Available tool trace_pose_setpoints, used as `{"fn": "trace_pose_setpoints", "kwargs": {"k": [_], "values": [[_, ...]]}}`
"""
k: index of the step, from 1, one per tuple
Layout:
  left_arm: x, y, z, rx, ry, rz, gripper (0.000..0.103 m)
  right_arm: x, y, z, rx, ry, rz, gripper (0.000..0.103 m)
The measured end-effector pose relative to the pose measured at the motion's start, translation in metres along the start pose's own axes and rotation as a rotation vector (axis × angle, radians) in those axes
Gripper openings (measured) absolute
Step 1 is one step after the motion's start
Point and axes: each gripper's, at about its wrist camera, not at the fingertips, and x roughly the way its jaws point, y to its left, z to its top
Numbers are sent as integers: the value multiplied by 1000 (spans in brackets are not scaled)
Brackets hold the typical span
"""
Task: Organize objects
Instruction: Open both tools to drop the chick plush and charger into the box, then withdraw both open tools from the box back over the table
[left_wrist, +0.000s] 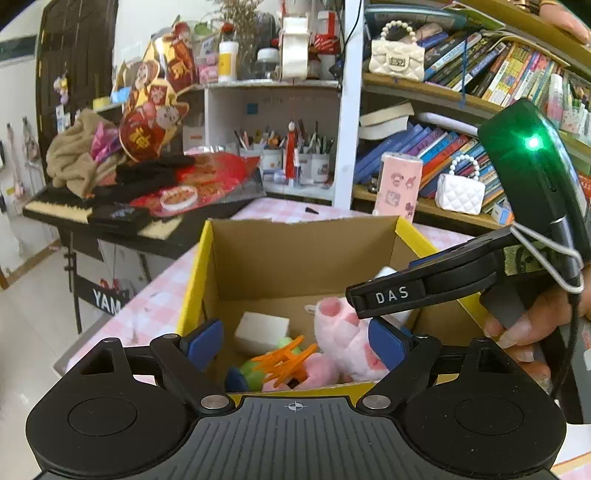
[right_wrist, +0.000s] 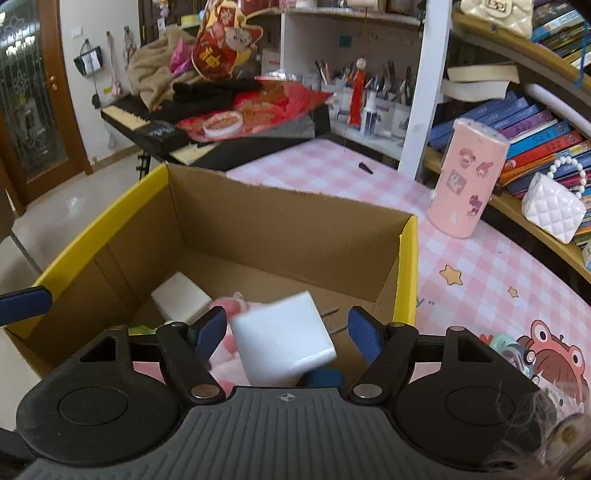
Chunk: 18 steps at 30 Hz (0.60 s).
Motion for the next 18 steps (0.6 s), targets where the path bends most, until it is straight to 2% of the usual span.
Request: {"fn": "trace_pose_setpoints", "kwargs": {"k": [3, 9, 14, 18], "values": [[-6, -2, 1, 23, -30, 5, 88, -13, 0, 2, 25, -36, 9, 71], [-26, -1, 4, -3, -75, -8, 88, -53, -1, 3, 87, -137, -7, 71], [-49, 0, 6, 29, -107, 17, 90, -86, 7, -8, 82, -224, -85, 70], [-68, 4, 4, 18, -129, 2, 91, -111, 11, -21, 115, -261, -100, 70]]}}
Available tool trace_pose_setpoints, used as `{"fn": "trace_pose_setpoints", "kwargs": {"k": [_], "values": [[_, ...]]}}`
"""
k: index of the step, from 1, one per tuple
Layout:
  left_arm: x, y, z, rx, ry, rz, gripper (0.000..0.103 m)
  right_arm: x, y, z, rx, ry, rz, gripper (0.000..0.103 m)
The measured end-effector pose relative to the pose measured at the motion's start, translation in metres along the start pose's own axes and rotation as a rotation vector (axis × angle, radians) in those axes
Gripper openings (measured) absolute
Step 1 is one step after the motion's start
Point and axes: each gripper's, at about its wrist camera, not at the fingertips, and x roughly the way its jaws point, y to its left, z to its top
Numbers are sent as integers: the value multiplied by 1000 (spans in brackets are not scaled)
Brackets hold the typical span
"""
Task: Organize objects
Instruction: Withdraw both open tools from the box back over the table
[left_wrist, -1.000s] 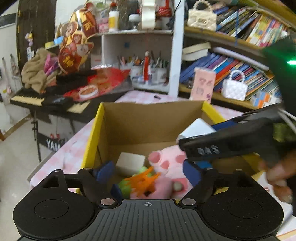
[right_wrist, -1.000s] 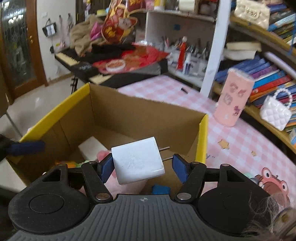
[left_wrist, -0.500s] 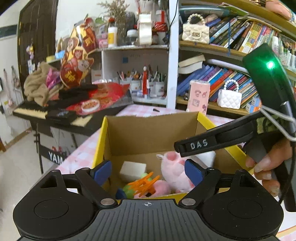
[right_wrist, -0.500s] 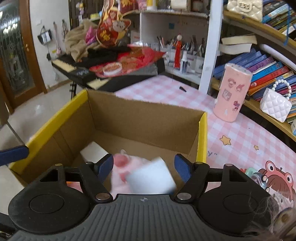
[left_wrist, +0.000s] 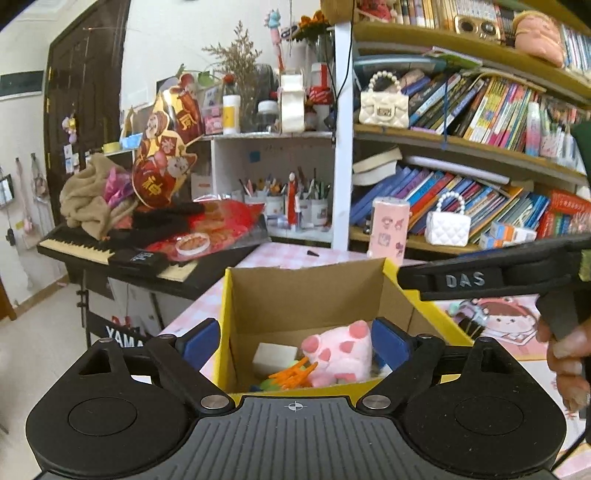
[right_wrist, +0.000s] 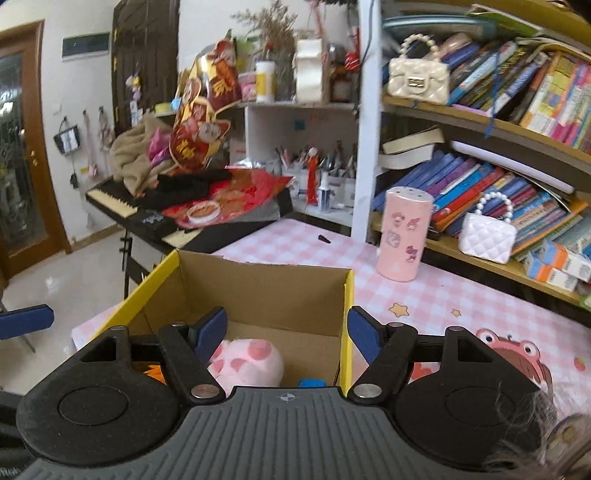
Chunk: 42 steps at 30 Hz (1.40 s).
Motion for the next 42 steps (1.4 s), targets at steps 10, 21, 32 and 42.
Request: {"fn": "trace_pose_setpoints", "kwargs": {"k": [10, 21, 32, 42], "values": [[-36, 6, -24, -32, 33, -33, 92, -62, 10, -48, 89, 15, 1, 70], [-60, -5, -64, 9, 118, -82, 92, -97, 28, -115, 38, 108, -94, 70], [-71, -23, -89, 73, 181, -184, 92, -122, 27, -155, 116, 168, -223, 70], [-72, -46, -100, 108, 230, -300, 92, -147, 14, -179, 201, 209, -319, 70]]}}
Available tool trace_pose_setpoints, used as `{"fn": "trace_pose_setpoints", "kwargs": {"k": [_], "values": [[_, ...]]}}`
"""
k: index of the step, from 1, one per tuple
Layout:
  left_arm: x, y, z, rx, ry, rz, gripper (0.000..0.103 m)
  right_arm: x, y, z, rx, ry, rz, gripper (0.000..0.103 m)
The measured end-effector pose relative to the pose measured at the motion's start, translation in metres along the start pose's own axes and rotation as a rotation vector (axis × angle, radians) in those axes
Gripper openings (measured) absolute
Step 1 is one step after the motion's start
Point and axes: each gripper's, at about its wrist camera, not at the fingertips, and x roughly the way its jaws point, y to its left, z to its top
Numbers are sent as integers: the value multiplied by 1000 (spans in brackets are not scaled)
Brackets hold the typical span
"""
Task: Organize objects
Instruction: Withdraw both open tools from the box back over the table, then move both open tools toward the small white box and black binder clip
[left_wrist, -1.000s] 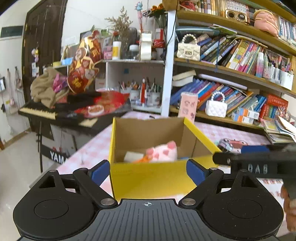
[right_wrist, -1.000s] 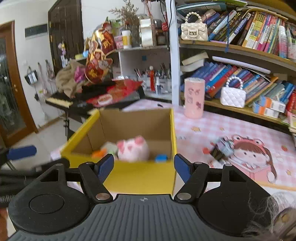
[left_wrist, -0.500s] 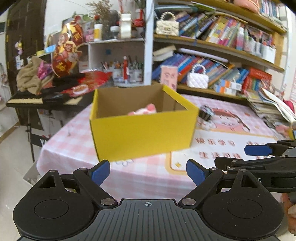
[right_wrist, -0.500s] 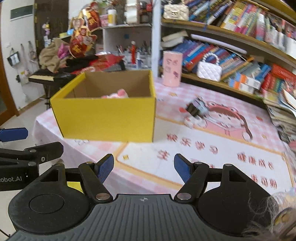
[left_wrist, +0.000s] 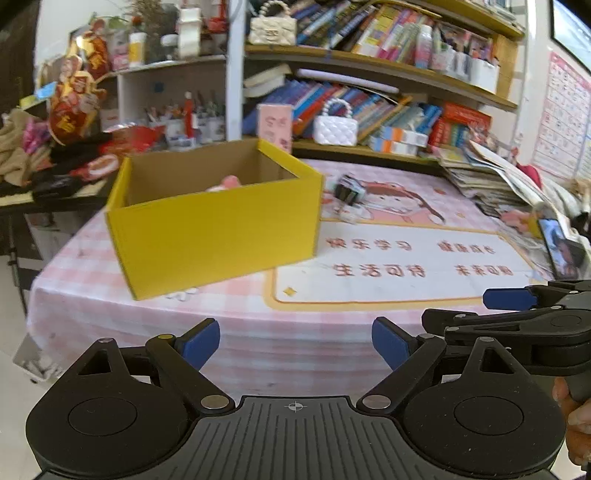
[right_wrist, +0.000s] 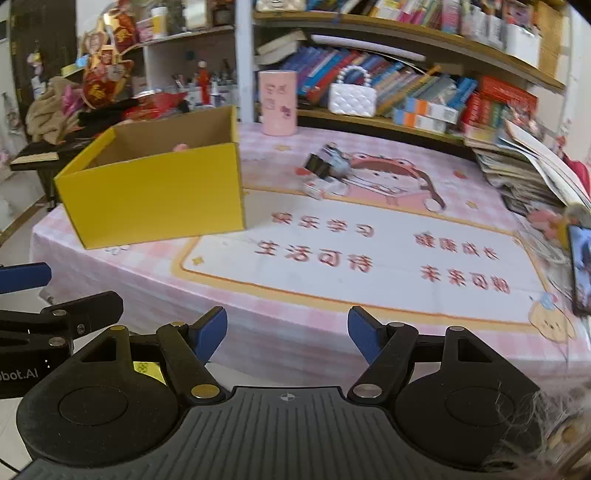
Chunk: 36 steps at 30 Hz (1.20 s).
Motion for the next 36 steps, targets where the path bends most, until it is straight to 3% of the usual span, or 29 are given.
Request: {"fn": "trace_pose_setpoints", "kwargs": {"k": [19, 36], "values": [[35, -66, 13, 151, 70, -190, 92, -16, -62, -27, 163, 28, -172, 71], [51, -69, 22, 76, 80, -178, 90, 1, -73, -11, 106, 44, -131, 68]]}}
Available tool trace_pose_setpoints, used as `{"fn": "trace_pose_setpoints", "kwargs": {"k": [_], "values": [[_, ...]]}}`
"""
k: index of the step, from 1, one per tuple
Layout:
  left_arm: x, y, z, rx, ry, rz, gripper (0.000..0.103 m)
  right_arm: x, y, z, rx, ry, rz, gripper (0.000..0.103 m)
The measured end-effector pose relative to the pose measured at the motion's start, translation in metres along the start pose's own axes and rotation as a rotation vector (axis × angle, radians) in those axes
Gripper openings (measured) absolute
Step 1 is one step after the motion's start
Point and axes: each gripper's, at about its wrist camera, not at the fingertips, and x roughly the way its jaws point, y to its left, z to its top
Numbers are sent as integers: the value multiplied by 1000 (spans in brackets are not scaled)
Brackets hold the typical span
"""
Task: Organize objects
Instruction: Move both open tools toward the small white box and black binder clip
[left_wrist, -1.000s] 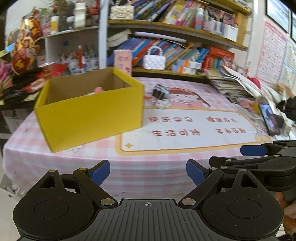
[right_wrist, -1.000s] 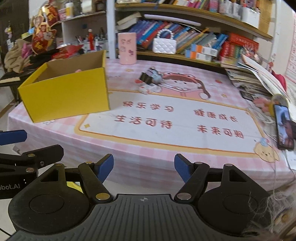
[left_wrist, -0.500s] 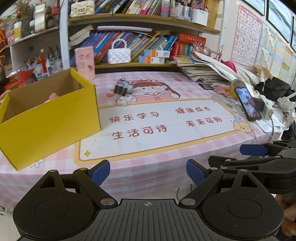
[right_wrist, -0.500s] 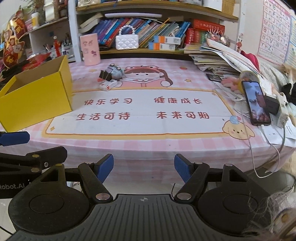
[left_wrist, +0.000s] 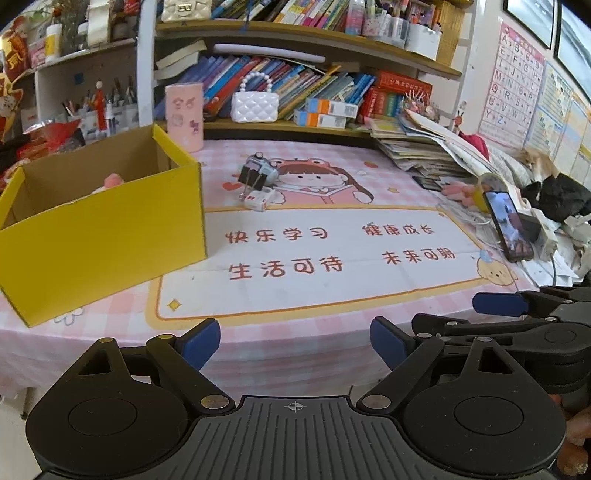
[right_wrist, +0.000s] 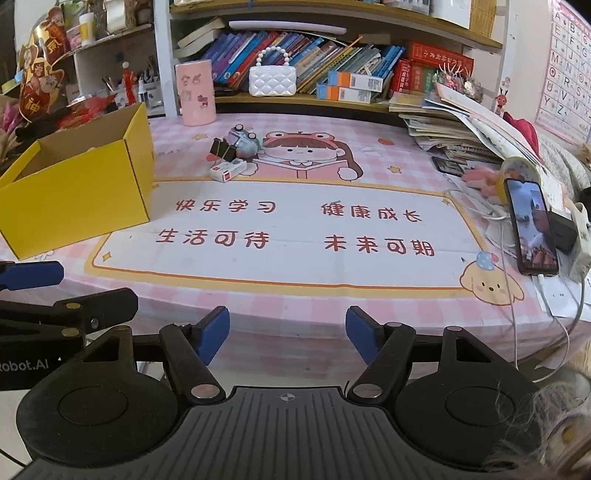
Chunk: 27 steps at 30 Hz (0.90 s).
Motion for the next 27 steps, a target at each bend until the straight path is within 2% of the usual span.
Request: {"fn": "trace_pose_setpoints", "kwargs": {"k": [5, 9, 13, 20, 27], "values": [[16, -13, 11, 26, 11, -18, 84, 9, -16, 3, 22, 6, -6, 66], [29, -24, 25, 48, 3, -26, 74, 17, -32, 11, 44, 8, 3, 57], [43, -31, 40, 41, -9, -18, 65, 27, -48, 24, 65, 2, 10, 57], [67, -44, 67, 26, -42, 24, 60, 46, -74, 54, 58, -38, 32, 57], [93, -49, 85, -22, -49, 98, 44, 69, -96, 81, 38, -61, 81, 57]]}}
